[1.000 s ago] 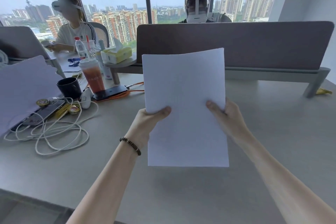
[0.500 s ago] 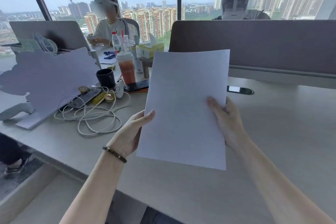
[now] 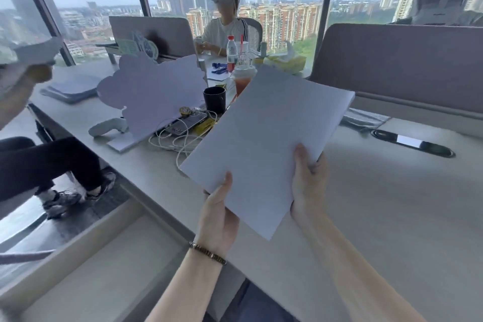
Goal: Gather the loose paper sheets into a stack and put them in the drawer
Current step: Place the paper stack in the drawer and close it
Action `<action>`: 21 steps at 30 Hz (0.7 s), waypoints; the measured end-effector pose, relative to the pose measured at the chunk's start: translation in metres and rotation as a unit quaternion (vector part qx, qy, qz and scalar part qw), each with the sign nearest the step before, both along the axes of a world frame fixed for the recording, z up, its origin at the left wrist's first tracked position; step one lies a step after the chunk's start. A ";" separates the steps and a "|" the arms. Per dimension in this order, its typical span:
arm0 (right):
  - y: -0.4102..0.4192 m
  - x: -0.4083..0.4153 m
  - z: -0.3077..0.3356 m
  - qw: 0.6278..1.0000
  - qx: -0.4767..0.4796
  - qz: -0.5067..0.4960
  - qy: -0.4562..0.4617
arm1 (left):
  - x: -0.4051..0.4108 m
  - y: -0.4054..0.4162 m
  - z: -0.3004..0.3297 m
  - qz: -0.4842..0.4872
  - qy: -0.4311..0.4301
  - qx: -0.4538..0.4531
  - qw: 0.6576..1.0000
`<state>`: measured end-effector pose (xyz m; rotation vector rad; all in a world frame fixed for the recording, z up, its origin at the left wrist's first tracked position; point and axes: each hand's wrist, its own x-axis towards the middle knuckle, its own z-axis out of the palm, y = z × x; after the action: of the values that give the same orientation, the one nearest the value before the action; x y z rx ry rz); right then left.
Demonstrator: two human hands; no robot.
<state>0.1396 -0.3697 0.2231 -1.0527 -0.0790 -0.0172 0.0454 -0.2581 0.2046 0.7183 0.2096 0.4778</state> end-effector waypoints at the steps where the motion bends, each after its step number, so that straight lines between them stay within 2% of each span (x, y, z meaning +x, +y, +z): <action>1: 0.009 -0.004 -0.003 1.000 0.005 0.012 0.012 | -0.002 0.004 0.000 0.027 0.016 0.011 0.999; 5: 0.034 -0.010 -0.006 0.995 -0.013 0.092 0.041 | -0.021 0.043 -0.003 0.108 0.082 0.013 0.991; 10: 0.053 0.012 0.003 0.979 -0.003 0.186 0.084 | -0.067 0.100 -0.005 0.163 0.104 0.081 0.978; 16: 0.086 0.026 0.003 0.947 -0.113 0.298 0.046 | -0.126 0.153 -0.009 0.204 0.155 0.112 0.960; 21: 0.134 0.002 -0.011 0.908 -0.185 0.375 0.032 | -0.176 0.184 -0.017 0.241 0.193 0.085 0.947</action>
<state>0.1415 -0.2353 0.2118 -1.3425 -0.4385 0.7572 -0.1303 -0.0741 0.1875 0.9318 0.7319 0.8267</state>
